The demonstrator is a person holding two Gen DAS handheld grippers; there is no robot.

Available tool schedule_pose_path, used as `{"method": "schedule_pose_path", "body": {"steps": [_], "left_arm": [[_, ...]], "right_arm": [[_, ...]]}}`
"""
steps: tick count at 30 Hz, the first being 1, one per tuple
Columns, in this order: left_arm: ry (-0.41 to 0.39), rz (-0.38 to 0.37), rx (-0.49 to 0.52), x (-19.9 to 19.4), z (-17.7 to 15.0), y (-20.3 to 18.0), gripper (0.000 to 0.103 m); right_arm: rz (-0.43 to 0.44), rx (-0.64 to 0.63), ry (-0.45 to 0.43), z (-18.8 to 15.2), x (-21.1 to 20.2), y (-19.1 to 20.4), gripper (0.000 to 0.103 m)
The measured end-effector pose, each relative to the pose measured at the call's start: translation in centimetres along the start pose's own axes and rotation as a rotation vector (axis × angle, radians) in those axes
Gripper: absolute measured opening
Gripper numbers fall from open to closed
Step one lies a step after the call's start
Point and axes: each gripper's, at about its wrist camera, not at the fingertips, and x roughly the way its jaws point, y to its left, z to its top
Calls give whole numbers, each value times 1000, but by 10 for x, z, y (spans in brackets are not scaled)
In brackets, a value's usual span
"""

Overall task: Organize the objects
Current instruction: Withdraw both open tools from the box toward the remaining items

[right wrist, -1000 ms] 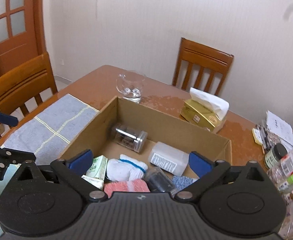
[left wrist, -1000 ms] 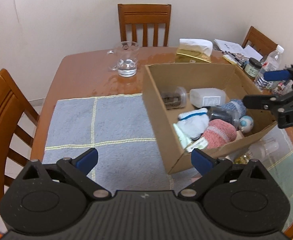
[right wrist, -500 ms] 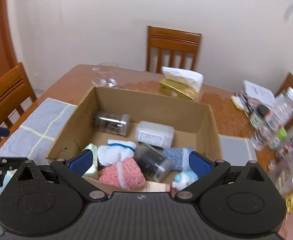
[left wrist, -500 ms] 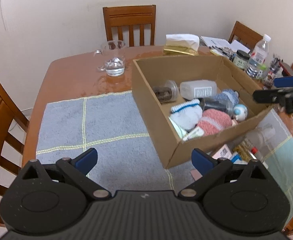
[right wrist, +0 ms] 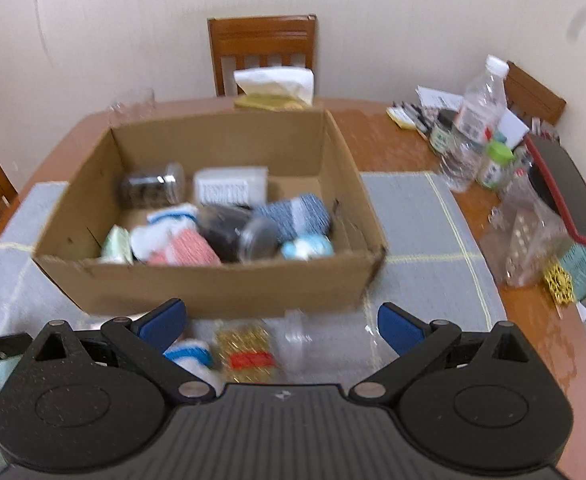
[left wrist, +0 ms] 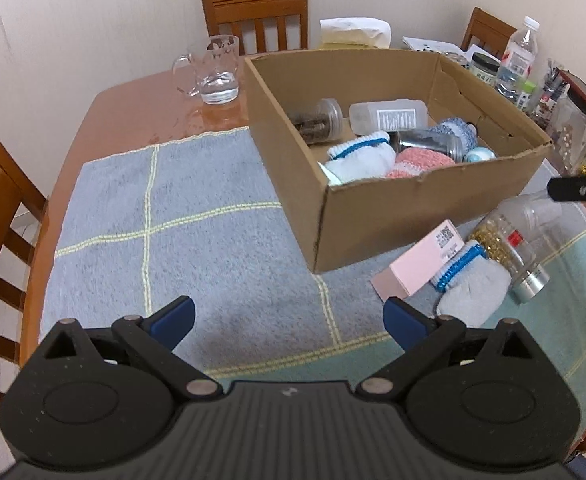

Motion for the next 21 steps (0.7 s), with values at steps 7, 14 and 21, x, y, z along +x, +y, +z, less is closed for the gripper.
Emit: {"method": "schedule_pose_path", "body": {"steps": [7, 14, 21], "left_arm": [[36, 48, -47, 7, -6, -24, 100], [81, 90, -86, 15, -3, -62, 100], [76, 86, -103, 22, 10, -93, 100]], "right_arm": [[-4, -4, 65, -13, 33, -27, 103], [48, -45, 63, -12, 59, -49, 103], [87, -74, 62, -7, 80, -61, 103]]}}
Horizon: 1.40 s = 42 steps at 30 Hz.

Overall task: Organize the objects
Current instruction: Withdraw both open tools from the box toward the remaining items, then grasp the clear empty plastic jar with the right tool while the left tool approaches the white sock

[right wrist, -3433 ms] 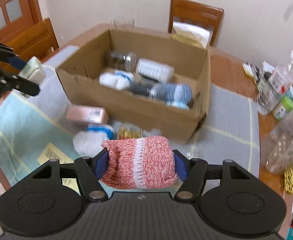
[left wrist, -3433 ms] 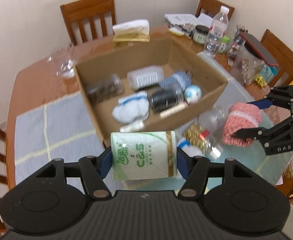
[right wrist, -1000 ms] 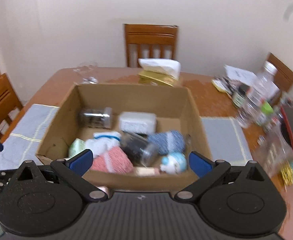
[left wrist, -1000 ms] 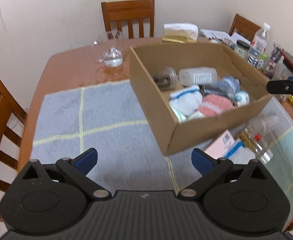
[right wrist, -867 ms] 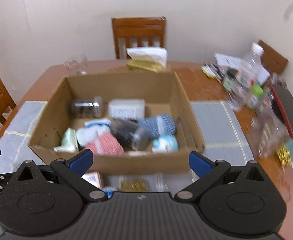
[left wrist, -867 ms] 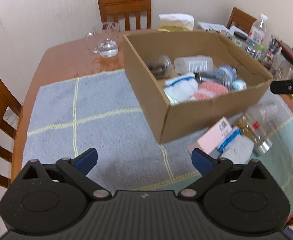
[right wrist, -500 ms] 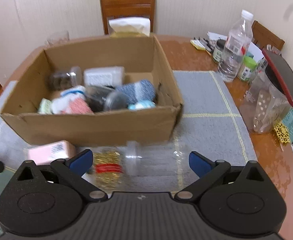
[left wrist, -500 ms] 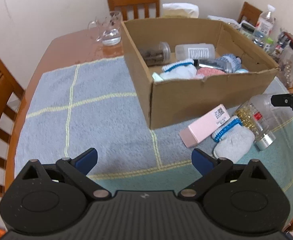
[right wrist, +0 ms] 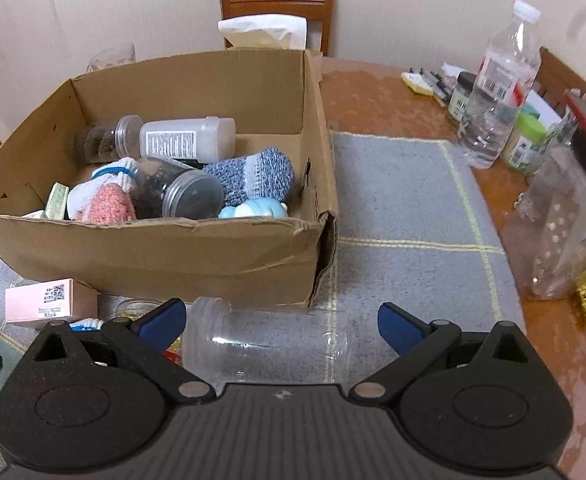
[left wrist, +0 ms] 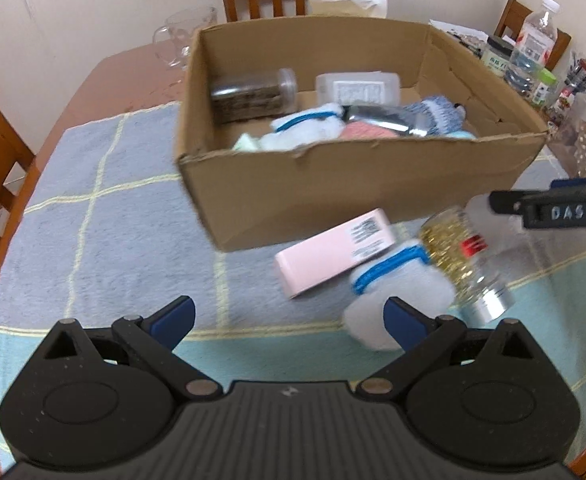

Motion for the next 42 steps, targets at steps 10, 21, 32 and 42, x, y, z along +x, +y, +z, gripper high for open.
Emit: {"method": "schedule_pose_path", "body": {"steps": [10, 21, 32, 42], "left_arm": [[10, -21, -64, 28, 11, -33, 100], [9, -46, -120, 47, 7, -39, 101], [34, -91, -93, 26, -9, -17, 102], [46, -90, -79, 44, 1, -35, 102]], "right_arm": [[77, 5, -2, 0, 1, -11, 103], [74, -82, 17, -2, 12, -4, 103], [44, -66, 66, -14, 17, -22, 103], [6, -46, 136, -21, 38, -33, 103]]}}
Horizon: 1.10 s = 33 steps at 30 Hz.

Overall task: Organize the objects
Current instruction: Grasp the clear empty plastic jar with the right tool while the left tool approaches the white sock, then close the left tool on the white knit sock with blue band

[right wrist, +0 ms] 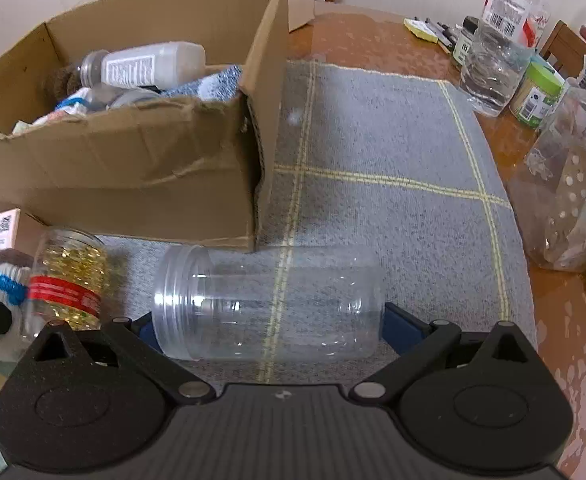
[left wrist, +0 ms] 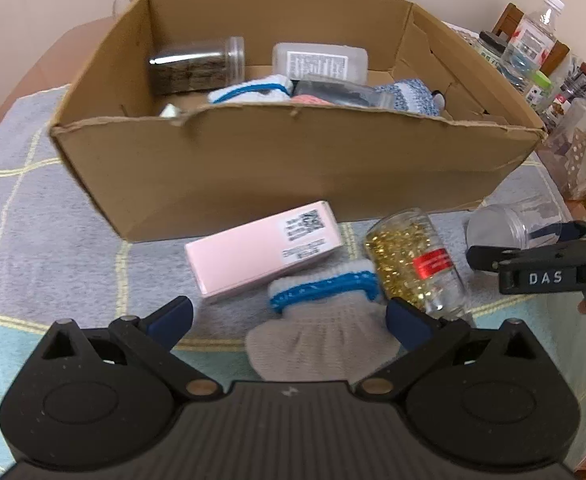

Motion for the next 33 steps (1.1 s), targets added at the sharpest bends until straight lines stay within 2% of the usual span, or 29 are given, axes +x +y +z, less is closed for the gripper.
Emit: {"method": "schedule_pose_path", "body": {"steps": [4, 6, 9, 17, 24, 28, 33], "left_arm": [[35, -14, -32, 12, -2, -3, 102], [51, 8, -27, 17, -4, -6, 102], [63, 56, 56, 16, -8, -12, 103], [67, 94, 153, -4, -23, 5, 102], [32, 45, 117, 1, -25, 5, 102], [51, 6, 73, 10, -20, 3, 100], [37, 26, 74, 16, -17, -5, 98]], "right_arm": [[-2, -18, -4, 0, 1, 1, 103], [-1, -19, -2, 0, 1, 0, 103], [-1, -19, -2, 1, 2, -1, 103], [10, -37, -6, 0, 2, 0, 103], [23, -63, -19, -1, 2, -1, 103], [26, -69, -16, 1, 3, -2, 103], [28, -72, -19, 2, 3, -2, 103]]}}
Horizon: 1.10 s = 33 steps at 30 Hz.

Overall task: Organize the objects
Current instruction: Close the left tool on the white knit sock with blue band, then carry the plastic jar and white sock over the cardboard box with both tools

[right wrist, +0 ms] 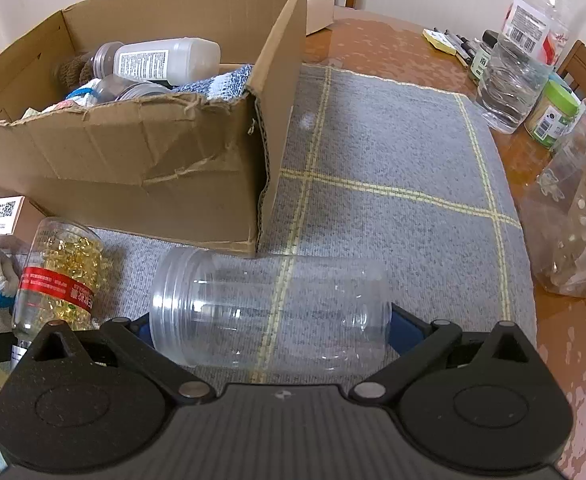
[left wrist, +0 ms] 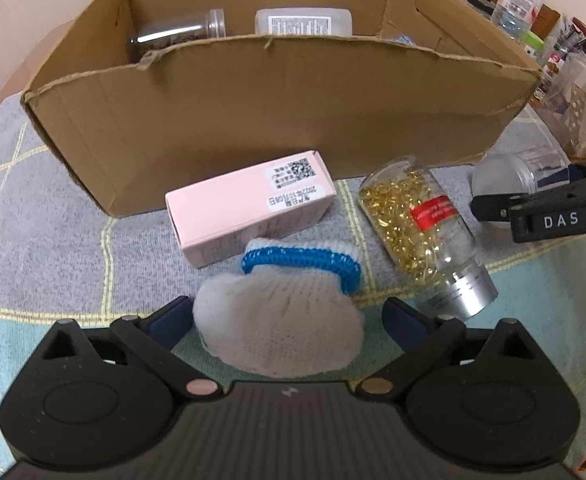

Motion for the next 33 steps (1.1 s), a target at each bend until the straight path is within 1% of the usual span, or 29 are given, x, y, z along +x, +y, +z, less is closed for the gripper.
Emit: {"method": "schedule_pose_path", "body": {"steps": [2, 6, 10, 18, 19, 21, 26, 33], "left_arm": [[-4, 4, -1, -1, 1, -2, 96], [-6, 18, 10, -2, 4, -4, 88], [-9, 19, -4, -6, 4, 0, 81], [-9, 11, -17, -14, 3, 3, 75], [-11, 10, -17, -16, 3, 4, 75], [-16, 4, -14, -18, 3, 4, 74], [-12, 13, 5, -21, 4, 5, 73], [-16, 13, 30, -33, 4, 6, 72]], "right_arm": [[2, -4, -1, 1, 0, 0, 103], [4, -3, 13, 4, 1, 0, 103], [22, 10, 10, 6, -1, 1, 103], [23, 10, -17, 10, -10, 6, 103], [21, 6, -15, 11, -10, 7, 101], [-2, -9, -11, 11, -12, 10, 94], [2, -21, -3, 10, -16, 8, 94], [38, -30, -11, 9, -25, 10, 94]]}}
